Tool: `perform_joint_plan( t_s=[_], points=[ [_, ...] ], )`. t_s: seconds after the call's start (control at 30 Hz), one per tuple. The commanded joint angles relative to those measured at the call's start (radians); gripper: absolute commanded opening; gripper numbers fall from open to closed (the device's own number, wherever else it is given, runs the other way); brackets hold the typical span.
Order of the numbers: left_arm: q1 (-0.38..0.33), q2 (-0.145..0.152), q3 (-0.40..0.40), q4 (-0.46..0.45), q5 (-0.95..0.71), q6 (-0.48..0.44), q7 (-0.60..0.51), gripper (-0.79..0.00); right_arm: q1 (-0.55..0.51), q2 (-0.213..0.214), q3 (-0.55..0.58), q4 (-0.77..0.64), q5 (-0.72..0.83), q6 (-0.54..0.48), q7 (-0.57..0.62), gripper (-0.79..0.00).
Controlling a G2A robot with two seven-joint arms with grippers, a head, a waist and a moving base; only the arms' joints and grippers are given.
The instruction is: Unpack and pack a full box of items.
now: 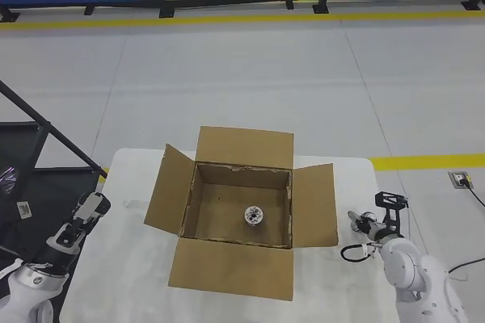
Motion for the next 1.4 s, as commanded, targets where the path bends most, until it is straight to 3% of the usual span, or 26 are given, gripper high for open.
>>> perform_joint_plan(
  t_s=[0.0, 0.1, 0.2, 0.27, 0.37, 0.57, 0.73, 0.9, 1.03, 1.37],
  points=[
    [0.000, 0.000, 0.000, 0.000, 0.000, 0.000, 0.000, 0.000, -0.031, 0.001, 0.023, -0.086, 0.023, -0.001, -0.064, 0.000],
    [0.000, 0.000, 0.000, 0.000, 0.000, 0.000, 0.000, 0.000, -0.110, 0.002, 0.061, -0.294, 0.050, -0.028, -0.144, 0.000],
    [0.000, 0.000, 0.000, 0.000, 0.000, 0.000, 0.000, 0.000, -0.161, 0.008, 0.083, -0.492, 0.056, -0.094, -0.144, 0.000],
    [0.000, 0.000, 0.000, 0.000, 0.000, 0.000, 0.000, 0.000, -0.151, 0.013, 0.060, -0.572, 0.062, -0.179, -0.101, 0.000],
    [0.000, 0.000, 0.000, 0.000, 0.000, 0.000, 0.000, 0.000, -0.050, 0.019, -0.037, -0.583, 0.058, -0.301, 0.034, 0.000],
    [0.000, 0.000, 0.000, 0.000, 0.000, 0.000, 0.000, 0.000, 0.319, 0.005, -0.356, -0.355, 0.209, -0.463, 0.379, 0.000],
    [0.000, 0.000, 0.000, 0.000, 0.000, 0.000, 0.000, 0.000, 0.615, -0.049, -0.633, -0.033, 0.308, -0.399, 0.575, 0.000],
    [0.000, 0.000, 0.000, 0.000, 0.000, 0.000, 0.000, 0.000, 0.812, -0.126, -0.847, 0.316, 0.366, -0.335, 0.600, 0.000],
    [0.000, 0.000, 0.000, 0.000, 0.000, 0.000, 0.000, 0.000, 0.887, -0.190, -0.968, 0.528, 0.364, -0.256, 0.551, 0.000],
    [0.000, 0.000, 0.000, 0.000, 0.000, 0.000, 0.000, 0.000, 0.944, -0.307, -1.091, 0.819, 0.415, -0.220, 0.479, 0.000]
  ],
)
